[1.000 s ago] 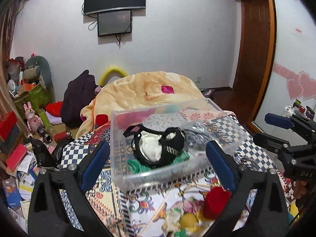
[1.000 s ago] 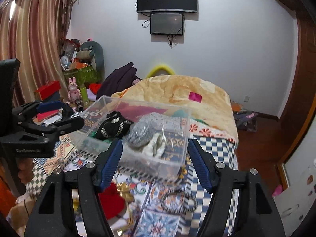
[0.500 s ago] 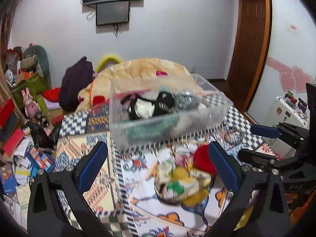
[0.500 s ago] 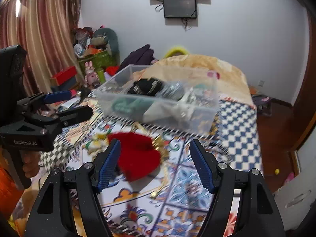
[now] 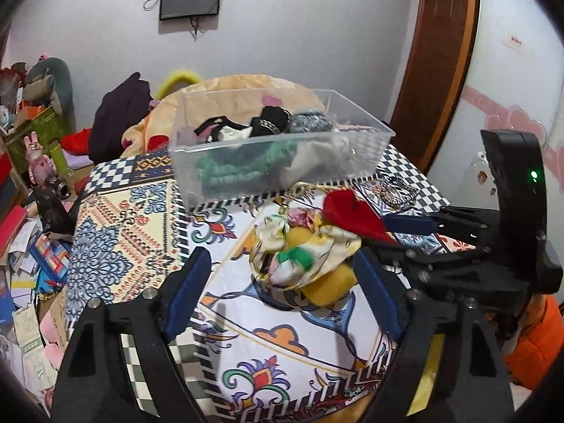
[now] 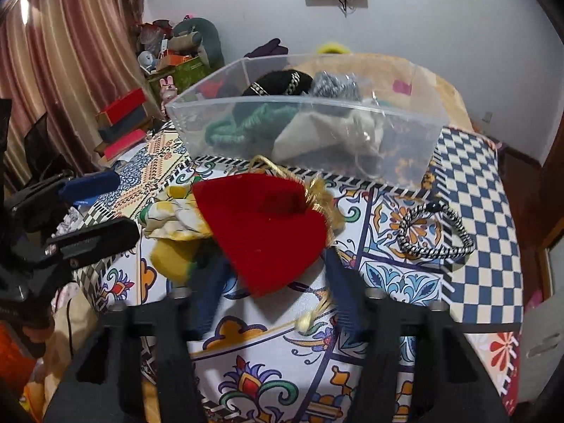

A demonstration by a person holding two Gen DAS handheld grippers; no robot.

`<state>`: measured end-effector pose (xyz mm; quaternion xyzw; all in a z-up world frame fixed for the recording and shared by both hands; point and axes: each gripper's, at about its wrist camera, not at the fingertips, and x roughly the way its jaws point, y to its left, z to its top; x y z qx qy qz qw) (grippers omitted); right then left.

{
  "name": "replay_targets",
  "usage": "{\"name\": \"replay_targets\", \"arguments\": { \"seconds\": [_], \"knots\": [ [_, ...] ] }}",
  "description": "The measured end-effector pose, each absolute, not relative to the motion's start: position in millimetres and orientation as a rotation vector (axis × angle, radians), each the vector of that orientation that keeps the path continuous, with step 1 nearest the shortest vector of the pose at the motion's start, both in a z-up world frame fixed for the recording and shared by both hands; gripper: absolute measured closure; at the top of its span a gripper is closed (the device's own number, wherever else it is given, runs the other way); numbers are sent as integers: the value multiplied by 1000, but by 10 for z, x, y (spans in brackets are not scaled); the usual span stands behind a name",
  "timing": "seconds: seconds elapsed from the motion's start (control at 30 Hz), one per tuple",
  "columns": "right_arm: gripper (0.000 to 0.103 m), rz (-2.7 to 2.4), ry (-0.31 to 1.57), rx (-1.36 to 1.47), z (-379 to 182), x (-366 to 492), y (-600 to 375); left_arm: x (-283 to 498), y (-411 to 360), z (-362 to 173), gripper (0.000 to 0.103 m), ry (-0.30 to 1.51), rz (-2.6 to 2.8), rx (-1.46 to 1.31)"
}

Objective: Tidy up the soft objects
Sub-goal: 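Grasp the yellow floral cloth with the left tool while the right tool grasps the red hat, then carry both items into the clear box and open both tools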

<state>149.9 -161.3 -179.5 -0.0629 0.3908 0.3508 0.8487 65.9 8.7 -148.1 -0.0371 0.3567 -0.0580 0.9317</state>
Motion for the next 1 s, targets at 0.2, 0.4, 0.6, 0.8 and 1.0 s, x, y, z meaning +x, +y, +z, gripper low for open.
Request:
{"name": "replay_targets", "arguments": {
  "seconds": [0.2, 0.4, 0.6, 0.8, 1.0],
  "knots": [
    [88, 715, 786, -84, -1719, 1467, -1750, 756, 8, -1562, 36, 759, -145, -82],
    [92, 698, 747, -63, -1632, 1403, -1873, 860, -2, -1583, 64, 776, -192, -127],
    [93, 692, 724, -52, -1562, 1386, -1947, 884, -3, -1540, 86, 765, -209, -138],
    [94, 687, 675, -43, -1410, 1375, -1989, 817, 13, -1362, 90, 705, -204, -138],
    [96, 686, 616, -30, -1217, 1327, -2043, 802, 85, -1092, 91, 629, -190, -156]
  ]
}}
